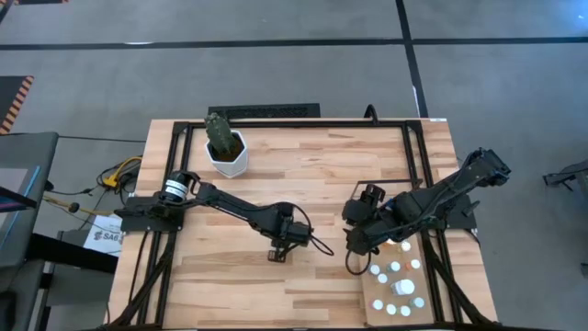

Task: Pick and place medicine bottles onto shelf by color
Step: Put the yellow pill bottle on the shelf

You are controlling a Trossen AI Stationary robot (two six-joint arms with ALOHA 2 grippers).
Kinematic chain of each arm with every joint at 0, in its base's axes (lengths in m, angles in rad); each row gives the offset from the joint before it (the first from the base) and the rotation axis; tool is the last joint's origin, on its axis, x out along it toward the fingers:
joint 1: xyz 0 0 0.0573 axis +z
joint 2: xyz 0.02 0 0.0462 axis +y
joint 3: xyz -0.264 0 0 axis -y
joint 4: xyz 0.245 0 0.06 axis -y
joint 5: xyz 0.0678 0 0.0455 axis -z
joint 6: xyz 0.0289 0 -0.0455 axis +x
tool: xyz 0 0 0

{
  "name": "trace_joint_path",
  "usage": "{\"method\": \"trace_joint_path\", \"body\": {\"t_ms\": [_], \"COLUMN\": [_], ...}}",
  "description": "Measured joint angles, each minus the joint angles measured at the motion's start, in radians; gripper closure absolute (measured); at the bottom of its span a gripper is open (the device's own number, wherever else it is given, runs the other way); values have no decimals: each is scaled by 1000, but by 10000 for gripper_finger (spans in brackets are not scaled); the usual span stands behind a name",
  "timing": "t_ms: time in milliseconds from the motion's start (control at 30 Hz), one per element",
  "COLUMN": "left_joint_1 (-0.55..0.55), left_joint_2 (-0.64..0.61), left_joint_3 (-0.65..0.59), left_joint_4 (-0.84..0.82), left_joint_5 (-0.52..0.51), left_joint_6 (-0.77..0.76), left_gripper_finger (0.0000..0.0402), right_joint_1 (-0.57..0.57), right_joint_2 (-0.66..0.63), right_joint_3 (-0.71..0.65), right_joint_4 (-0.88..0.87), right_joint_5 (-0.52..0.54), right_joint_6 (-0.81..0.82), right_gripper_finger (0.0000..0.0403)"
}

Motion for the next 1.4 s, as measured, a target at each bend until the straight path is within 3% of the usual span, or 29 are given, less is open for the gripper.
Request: {"method": "trace_joint_path", "body": {"t_ms": [167,433,567,867,1100,1233,1300,1400], "left_joint_1": [3,0,-6,-12,-61,-108,-133,-167], "left_joint_2": [-78,-170,-166,-168,-168,-169,-169,-169], "left_joint_3": [-8,-5,-7,-5,-5,-4,-4,-3], "left_joint_4": [-184,-508,-610,-535,-512,-492,-493,-494], "left_joint_5": [-26,-175,-196,-198,-318,-419,-496,-619], "left_joint_6": [-41,-114,-96,-101,-114,-139,-154,-161], "left_gripper_finger": [284,306,305,298,297,297,297,297], "right_joint_1": [-41,-109,-148,-200,-232,-310,-367,-457], "right_joint_2": [0,0,0,3,1,1,0,0], "right_joint_3": [0,0,0,0,0,0,-10,-54], "right_joint_4": [-5,-13,-5,52,129,221,304,452], "right_joint_5": [0,-56,-73,-97,-266,-349,-440,-679], "right_joint_6": [-15,-120,-158,-248,-474,-561,-577,-569], "right_gripper_finger": [23,23,23,23,23,23,23,23]}}
